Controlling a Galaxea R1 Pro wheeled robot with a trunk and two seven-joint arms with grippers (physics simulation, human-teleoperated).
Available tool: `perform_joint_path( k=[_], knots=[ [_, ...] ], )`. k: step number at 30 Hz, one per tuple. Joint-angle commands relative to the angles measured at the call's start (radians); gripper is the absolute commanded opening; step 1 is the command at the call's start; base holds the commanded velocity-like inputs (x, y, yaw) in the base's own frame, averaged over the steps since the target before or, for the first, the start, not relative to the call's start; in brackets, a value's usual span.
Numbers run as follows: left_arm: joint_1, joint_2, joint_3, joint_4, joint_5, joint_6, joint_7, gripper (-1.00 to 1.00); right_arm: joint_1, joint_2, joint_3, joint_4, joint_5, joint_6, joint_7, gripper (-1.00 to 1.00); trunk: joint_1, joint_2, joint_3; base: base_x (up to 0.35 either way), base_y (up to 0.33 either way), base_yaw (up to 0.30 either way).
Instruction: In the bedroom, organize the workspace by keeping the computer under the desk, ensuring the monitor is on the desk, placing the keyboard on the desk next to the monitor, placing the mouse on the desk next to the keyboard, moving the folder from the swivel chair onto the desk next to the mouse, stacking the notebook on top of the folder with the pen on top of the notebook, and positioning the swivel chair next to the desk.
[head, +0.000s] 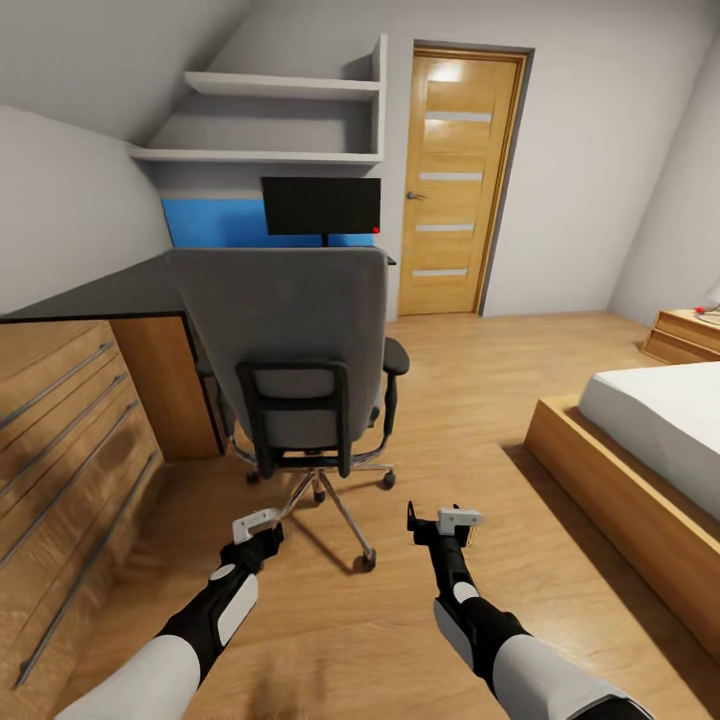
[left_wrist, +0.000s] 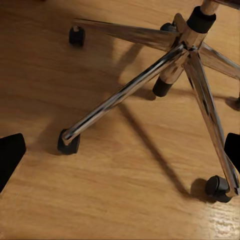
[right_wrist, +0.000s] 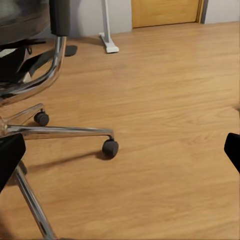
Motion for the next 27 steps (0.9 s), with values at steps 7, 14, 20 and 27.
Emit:
perform_joint_path(
  k=[7,14,20,27],
  knots=[
    [-0.001,0.001,-0.009,0.000,-0.018,-0.014,0.007,1.00,-0.001,0.029,0.011,0.000,-0.008,-0.002,-0.006,1.00,0.000,0.000,-0.001,0.000,0.000,0.262],
    [-0.001,0.003,-0.009,-0.002,-0.023,-0.015,0.007,1.00,-0.001,0.045,0.010,0.000,-0.008,-0.001,-0.007,1.00,0.000,0.000,-0.001,0.000,0.042,0.206],
    [-0.001,0.001,-0.009,-0.002,-0.032,-0.015,0.007,1.00,-0.001,0.042,0.007,0.001,-0.007,-0.004,-0.007,1.00,0.000,0.000,-0.001,0.000,0.186,0.031],
    [-0.001,-0.007,-0.023,0.000,-0.059,-0.011,0.007,1.00,-0.001,0.040,0.006,0.001,-0.007,-0.006,-0.006,1.00,0.000,0.000,-0.001,0.000,0.040,0.005]
  ],
)
